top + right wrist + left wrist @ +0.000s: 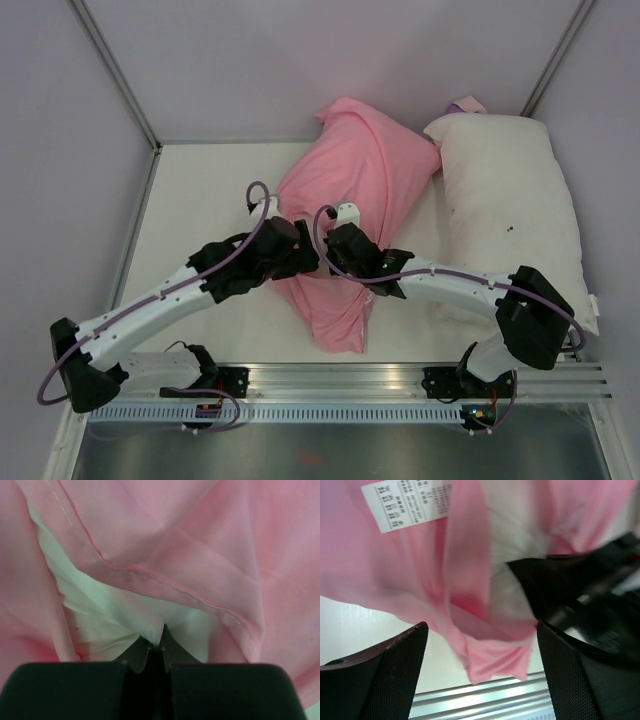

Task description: Remove the pillowcase from the pillow

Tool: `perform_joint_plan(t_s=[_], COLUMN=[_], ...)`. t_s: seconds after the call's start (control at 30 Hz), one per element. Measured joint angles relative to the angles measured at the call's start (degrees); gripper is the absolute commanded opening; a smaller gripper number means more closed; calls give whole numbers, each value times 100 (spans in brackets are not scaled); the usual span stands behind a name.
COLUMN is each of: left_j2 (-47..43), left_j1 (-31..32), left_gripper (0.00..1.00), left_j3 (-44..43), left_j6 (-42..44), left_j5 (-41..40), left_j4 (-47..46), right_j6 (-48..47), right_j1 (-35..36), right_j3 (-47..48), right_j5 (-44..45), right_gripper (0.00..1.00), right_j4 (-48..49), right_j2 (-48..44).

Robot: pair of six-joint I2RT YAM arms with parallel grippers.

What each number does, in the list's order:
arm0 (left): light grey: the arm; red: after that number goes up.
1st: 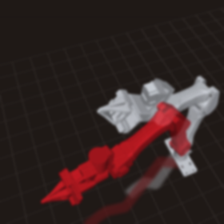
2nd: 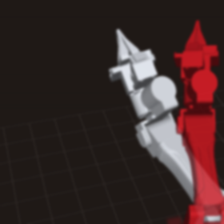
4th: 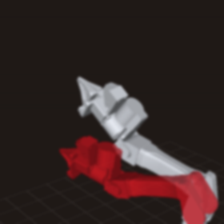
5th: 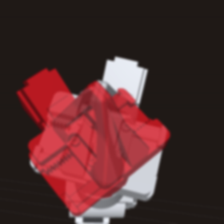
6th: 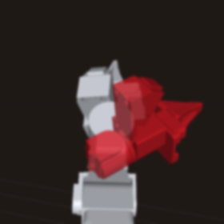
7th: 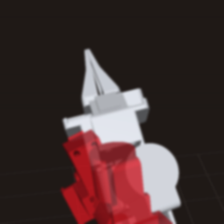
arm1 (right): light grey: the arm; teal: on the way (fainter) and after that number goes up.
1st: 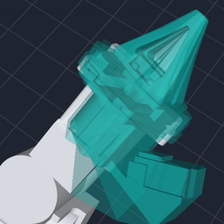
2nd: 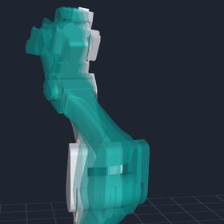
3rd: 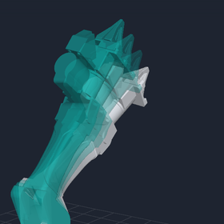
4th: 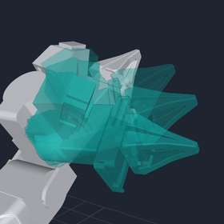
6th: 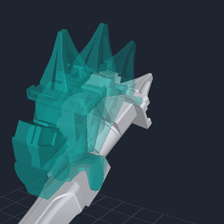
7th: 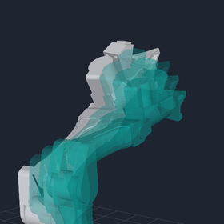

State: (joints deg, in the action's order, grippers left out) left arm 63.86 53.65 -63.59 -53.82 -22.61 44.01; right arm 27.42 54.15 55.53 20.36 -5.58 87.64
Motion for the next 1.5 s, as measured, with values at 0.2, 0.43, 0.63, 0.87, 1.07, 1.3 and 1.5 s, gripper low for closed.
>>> perform_joint_plan(t_s=[0.2, 0.43, 0.63, 0.87, 1.07, 1.3, 1.5], left_j2=[1027, 1207, 1224, 549, -487, -868, -833], left_j1=[-212, -730, -920, -986, -955, -960, -960], left_gripper=[94, 92, 46, 8, 2, 2, 2], left_j3=[-101, -111, -101, 903, 1510, 2146, 2522], left_j6=[0, 90, 378, 540, 518, 201, -9], left_j5=[-238, -87, 245, 640, 802, 789, 1045], left_j4=[584, 437, 118, -654, -975, -1169, -1790], right_j6=[-2, 0, 0, 164, 321, 321, 286], right_j1=[-2, -4, -11, 9, -184, -754, -1102], right_j3=[-149, -310, -382, -348, -225, -205, -160], right_j5=[-87, -160, -166, 214, 243, 170, 7], right_gripper=[0, 0, 0, 0, 0, 0, 0], right_j4=[-96, -225, -240, -553, -898, -1547, -2044], right_j2=[-280, -623, -706, -739, -914, -1803, -2295])
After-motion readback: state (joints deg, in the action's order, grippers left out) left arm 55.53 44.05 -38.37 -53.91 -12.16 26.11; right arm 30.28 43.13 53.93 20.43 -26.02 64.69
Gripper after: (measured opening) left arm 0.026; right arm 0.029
